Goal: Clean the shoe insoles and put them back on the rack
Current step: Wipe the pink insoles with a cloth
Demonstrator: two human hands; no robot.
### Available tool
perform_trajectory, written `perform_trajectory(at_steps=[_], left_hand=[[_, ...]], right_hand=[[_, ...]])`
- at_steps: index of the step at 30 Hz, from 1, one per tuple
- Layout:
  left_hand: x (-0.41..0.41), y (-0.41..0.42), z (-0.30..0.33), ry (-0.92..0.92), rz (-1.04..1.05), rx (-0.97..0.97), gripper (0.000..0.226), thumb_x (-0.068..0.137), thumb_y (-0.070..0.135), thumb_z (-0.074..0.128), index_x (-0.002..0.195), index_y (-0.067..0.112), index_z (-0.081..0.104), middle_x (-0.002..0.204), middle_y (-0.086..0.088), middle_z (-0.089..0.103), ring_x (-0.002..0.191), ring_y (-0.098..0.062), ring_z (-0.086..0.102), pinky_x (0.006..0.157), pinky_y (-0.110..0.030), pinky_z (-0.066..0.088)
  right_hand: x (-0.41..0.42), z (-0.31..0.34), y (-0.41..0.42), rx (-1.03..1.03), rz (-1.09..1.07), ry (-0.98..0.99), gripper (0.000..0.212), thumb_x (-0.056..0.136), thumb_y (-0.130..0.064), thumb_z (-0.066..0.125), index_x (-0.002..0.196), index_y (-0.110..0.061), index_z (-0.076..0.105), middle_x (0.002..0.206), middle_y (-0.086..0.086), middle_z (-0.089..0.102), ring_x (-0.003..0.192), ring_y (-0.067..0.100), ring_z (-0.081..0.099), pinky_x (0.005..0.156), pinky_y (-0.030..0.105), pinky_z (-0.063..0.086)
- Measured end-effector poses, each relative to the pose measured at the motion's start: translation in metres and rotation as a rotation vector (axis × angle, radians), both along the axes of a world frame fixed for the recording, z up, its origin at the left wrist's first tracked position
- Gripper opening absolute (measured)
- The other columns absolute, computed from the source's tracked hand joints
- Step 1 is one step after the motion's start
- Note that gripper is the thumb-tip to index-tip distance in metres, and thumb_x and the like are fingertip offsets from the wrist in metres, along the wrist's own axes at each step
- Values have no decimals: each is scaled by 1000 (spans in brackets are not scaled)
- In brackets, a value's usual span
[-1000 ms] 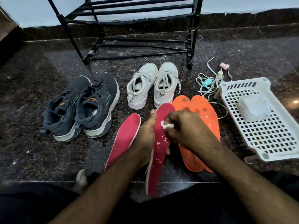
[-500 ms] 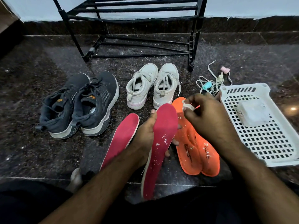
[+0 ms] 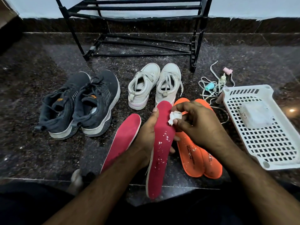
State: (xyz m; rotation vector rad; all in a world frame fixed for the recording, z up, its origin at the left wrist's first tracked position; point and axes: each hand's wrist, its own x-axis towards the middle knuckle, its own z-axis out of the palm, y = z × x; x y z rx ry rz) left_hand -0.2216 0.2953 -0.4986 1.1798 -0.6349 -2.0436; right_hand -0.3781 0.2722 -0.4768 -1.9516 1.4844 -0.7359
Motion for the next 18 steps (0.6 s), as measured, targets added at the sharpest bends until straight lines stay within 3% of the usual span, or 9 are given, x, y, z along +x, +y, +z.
perform_trajectory(at_steps=[6,11,16,18], left_hand=[[-7,7,7,-45,-30,-47,73,100,64,16,116,11,64,69,-13,72,39,-21,62,36,-26,45],[-4,6,-1,-84,43,23,77,98,69,22,88,6,66,50,-11,57,34,-24,55,31,-25,43],[-7,9,1,-127,-12,-51,77,99,67,17,110,11,68,72,-18,72,38,-26,58,37,-26,45],[-7,9,3,-100,-14,-47,78,99,67,17,108,8,67,67,-18,69,36,-26,56,35,-24,45]], right_hand=[[-1,5,-4,-157,-60,125,17,78,-19,75,92,-25,68,86,-7,65,76,12,60,75,36,50],[17,0,10,-90,149,283,13,76,-22,72,88,-27,70,82,-6,64,76,17,62,71,34,50],[1,7,-3,-197,-62,271,15,80,-27,71,93,-27,64,88,-6,64,79,17,60,70,35,47],[4,8,-2,-158,-40,213,15,77,-24,74,87,-26,64,82,-8,65,75,13,60,69,33,47]])
